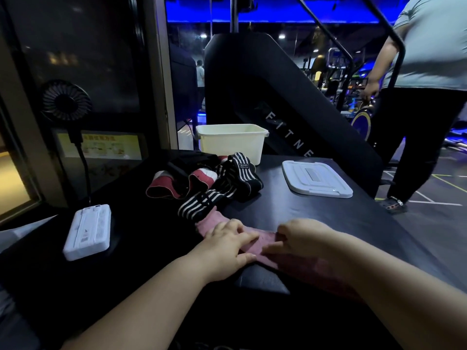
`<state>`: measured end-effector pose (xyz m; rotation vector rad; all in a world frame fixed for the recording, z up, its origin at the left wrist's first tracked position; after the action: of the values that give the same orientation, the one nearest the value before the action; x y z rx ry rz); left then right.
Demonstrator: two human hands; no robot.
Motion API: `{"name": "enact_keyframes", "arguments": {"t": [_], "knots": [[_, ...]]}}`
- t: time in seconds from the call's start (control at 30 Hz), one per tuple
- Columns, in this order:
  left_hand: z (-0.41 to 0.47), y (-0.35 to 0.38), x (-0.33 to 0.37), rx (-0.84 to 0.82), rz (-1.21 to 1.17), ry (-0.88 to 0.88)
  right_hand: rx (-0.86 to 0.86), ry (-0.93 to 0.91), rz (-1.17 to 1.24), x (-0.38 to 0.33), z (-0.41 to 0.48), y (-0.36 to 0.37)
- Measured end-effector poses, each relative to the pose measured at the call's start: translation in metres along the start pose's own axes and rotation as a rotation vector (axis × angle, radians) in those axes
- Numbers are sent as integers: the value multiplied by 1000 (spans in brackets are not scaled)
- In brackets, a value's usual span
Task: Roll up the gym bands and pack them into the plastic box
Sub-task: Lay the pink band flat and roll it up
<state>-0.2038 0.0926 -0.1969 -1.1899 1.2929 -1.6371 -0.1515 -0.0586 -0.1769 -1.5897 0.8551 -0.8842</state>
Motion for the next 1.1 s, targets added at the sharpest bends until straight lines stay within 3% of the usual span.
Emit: {"name": "enact_keyframes", "arguments": {"t": [0.37, 0.73, 0.9, 1.0, 1.1], "knots": [[61, 16, 58, 38, -153, 94, 106, 217, 190, 76, -32, 15], [106, 16, 59, 21, -156, -69, 240, 429, 351, 98, -11, 21], [109, 28, 59, -113, -13, -78, 145, 441, 336, 99, 2, 20], [110, 29, 56, -155, -14, -99, 26, 383, 421, 106, 4, 16], [111, 28, 55, -162, -29, -102, 18, 344, 475, 110, 3, 12]]}}
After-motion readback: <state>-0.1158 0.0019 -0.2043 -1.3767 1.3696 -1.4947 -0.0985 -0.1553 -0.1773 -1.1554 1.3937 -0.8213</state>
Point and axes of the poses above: each hand's wrist, its own z-axis towards the middle knuckle, its own y-axis out of the palm, x = y × z, the point moved 6 cm from there along z, towards the middle knuckle, and after that the axes turned 1 degree about y, right-handed, at the moved point
